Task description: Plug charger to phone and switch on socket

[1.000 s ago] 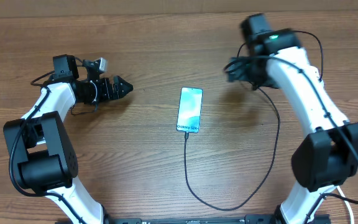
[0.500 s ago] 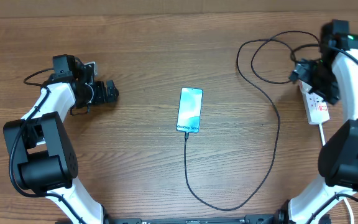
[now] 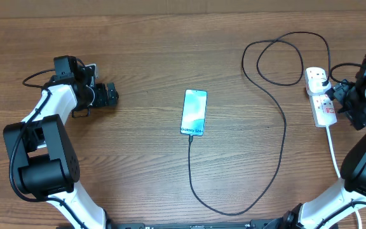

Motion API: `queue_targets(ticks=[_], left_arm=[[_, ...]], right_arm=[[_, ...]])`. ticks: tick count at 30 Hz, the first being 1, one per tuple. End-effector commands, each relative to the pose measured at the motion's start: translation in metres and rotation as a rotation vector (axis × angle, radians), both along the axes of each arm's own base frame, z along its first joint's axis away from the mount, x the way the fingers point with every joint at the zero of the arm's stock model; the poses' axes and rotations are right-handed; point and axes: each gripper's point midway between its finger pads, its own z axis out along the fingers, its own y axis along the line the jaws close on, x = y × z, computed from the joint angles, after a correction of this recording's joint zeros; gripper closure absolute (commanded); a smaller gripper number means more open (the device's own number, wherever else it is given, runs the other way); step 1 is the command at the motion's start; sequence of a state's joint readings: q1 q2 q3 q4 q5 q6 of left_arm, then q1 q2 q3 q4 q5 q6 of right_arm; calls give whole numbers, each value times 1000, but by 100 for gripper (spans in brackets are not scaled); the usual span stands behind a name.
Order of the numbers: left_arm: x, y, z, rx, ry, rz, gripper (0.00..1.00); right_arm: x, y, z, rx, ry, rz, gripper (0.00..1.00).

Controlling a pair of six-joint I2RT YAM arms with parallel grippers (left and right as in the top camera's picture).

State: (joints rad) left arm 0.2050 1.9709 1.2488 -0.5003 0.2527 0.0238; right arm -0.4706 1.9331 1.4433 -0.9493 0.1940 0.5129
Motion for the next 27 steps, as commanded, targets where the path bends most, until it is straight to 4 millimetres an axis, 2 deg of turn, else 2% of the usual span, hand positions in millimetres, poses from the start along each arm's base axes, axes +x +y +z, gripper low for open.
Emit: queue_targets(ticks=[1, 9, 20, 27], left_arm=[[3, 3, 10, 9, -22, 17, 0], [3, 3, 10, 9, -22, 16, 0], [3, 3, 10, 9, -22, 17, 0], [3, 3, 10, 9, -21, 17, 0]], right_arm=[[1, -3, -5, -15, -25, -20, 0], [12, -7, -19, -38, -96, -41, 0], [23, -10, -21, -47, -140, -38, 0], [24, -10, -35, -35, -124, -37, 0]])
